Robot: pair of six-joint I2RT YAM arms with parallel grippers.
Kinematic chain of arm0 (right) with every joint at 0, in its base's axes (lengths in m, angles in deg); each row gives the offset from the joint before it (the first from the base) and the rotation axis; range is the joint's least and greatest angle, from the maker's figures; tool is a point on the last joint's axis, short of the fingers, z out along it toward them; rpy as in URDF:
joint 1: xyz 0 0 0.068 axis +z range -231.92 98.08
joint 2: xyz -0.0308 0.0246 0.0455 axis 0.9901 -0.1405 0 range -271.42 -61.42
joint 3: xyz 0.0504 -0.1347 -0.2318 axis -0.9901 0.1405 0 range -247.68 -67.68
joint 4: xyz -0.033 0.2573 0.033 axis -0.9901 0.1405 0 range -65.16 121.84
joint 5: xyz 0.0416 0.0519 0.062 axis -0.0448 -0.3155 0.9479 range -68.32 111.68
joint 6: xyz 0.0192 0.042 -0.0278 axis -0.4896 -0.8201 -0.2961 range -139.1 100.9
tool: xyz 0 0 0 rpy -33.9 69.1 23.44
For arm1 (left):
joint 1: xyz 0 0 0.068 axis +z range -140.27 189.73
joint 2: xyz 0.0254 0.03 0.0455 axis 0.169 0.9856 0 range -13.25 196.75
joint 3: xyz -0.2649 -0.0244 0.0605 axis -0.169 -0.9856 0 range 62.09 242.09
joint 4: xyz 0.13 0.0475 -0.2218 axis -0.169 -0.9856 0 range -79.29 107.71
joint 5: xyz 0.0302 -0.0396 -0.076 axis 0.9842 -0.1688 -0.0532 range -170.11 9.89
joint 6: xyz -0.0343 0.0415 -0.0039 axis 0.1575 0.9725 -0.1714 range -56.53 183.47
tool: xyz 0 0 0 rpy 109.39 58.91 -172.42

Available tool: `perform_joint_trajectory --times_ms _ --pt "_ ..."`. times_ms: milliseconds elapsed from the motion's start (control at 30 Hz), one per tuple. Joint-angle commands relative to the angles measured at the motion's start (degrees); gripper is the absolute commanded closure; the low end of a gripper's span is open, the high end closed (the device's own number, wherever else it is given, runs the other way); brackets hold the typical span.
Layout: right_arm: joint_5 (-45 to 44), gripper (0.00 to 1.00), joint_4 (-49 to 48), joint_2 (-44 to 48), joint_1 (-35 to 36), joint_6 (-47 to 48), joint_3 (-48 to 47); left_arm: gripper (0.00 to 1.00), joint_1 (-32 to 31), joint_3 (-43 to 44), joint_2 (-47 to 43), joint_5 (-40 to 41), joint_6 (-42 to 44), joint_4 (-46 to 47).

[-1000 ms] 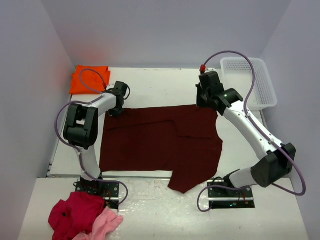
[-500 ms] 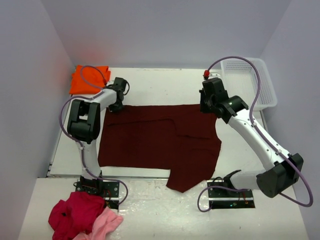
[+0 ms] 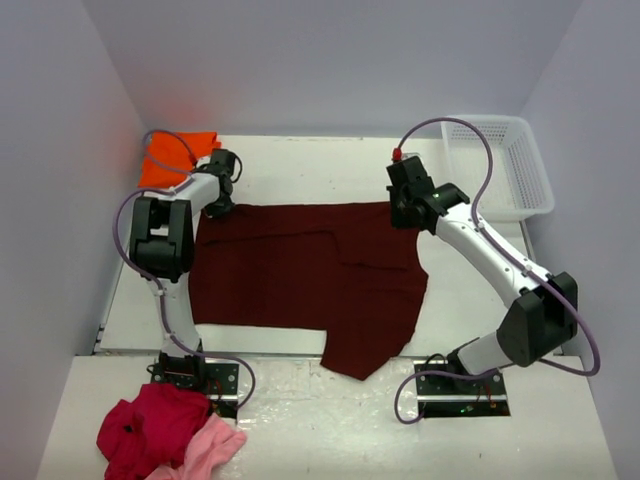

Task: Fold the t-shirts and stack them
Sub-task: Fold the flattened tshirt in 1/3 of the way

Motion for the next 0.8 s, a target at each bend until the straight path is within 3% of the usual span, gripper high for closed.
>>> perform_joint_trajectory --times_ms 0,333,567,767 --pt "-1.1 1.0 -0.8 -1.4 0.1 0.4 -3.3 1.0 1.0 1.1 4.5 -1.8 1.5 0.2" --pt "3.1 1.0 1.6 -13.1 -0.9 1.7 -7.6 1.0 1.4 1.6 5.9 -4.7 1.7 1.3" --pt "11.1 1.0 2.0 -26.0 -1.0 -0.6 -12.5 1.0 -1.0 -2.0 -4.0 -5.1 0.8 1.5" --pt "15.5 1.0 -2.5 -26.4 -1.0 -4.9 -7.3 1.0 -6.1 -5.7 -14.6 1.1 -1.2 -0.3"
